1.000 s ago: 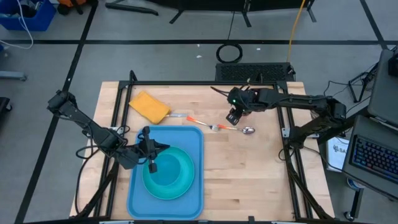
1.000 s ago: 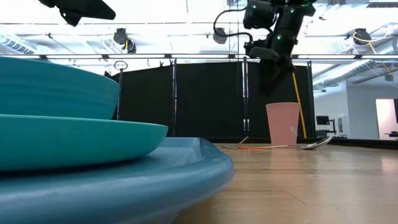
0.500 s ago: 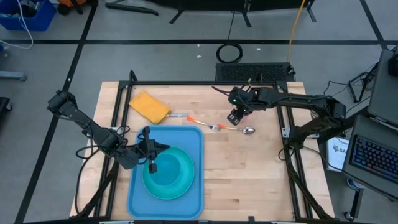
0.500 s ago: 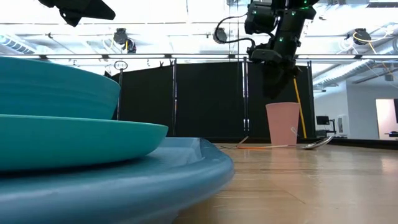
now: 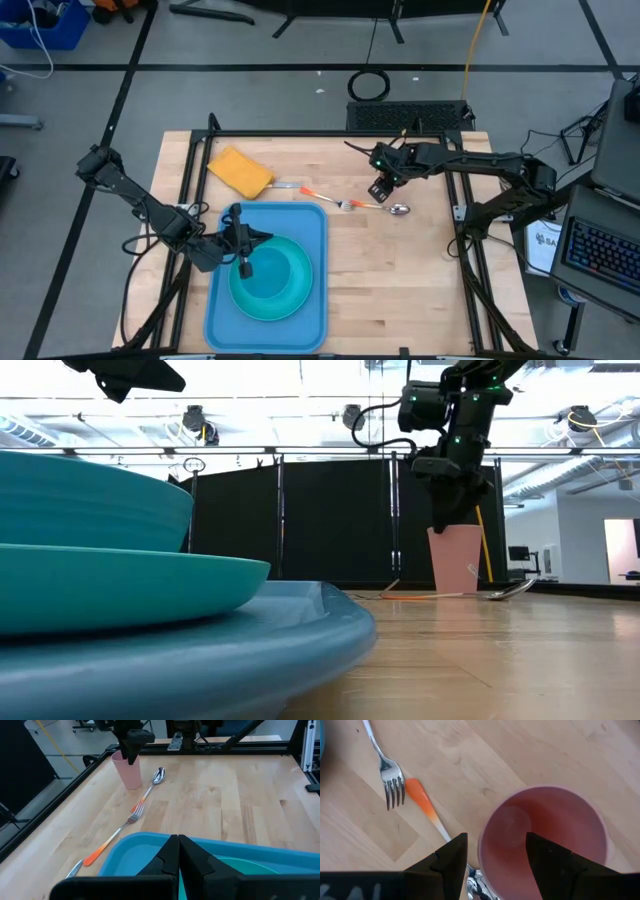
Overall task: Set up tray
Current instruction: Put the pink cup to the bottom right of the green plate on the blue serving tray
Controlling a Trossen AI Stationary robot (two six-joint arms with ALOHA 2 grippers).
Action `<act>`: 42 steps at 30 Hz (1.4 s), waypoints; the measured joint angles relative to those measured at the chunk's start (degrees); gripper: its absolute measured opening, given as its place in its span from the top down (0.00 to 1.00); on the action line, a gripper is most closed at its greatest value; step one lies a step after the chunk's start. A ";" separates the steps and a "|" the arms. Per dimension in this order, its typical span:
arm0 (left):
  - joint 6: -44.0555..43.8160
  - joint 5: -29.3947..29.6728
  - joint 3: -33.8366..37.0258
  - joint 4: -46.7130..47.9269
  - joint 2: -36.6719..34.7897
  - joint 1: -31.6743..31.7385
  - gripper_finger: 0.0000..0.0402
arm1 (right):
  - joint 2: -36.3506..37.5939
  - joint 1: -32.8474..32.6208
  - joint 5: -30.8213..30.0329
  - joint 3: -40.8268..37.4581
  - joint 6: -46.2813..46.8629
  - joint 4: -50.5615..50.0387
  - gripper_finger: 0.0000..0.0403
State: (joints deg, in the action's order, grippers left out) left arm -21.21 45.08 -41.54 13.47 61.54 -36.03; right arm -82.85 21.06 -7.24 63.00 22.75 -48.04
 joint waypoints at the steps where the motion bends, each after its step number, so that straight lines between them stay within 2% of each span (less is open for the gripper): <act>1: -0.03 0.00 0.00 0.00 0.00 0.00 0.99 | 0.00 0.03 -0.03 -0.02 0.01 -0.02 0.54; 8: -0.04 -0.04 0.00 0.02 0.00 0.00 0.99 | -0.17 0.02 0.06 -0.02 -0.01 0.99 0.69; 16: -0.02 -0.09 0.00 0.04 0.00 0.00 0.99 | -0.18 0.00 3.01 -0.02 -1.25 1.52 0.97; 32: -0.02 -0.20 0.00 0.37 0.00 0.00 0.99 | -0.22 -0.15 2.57 -0.02 -3.87 3.98 1.00; 38: 0.00 -0.17 0.00 0.44 0.00 -0.02 0.99 | -0.22 -1.94 -1.62 -0.02 -5.36 4.55 1.00; 42: -0.01 -0.17 0.00 0.44 0.00 0.00 0.99 | -0.22 -4.03 -1.95 -0.02 -6.98 6.71 1.00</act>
State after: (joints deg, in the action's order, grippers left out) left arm -21.22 44.91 -41.54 13.91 61.54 -36.03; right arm -83.07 17.03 -9.19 62.98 15.77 -41.34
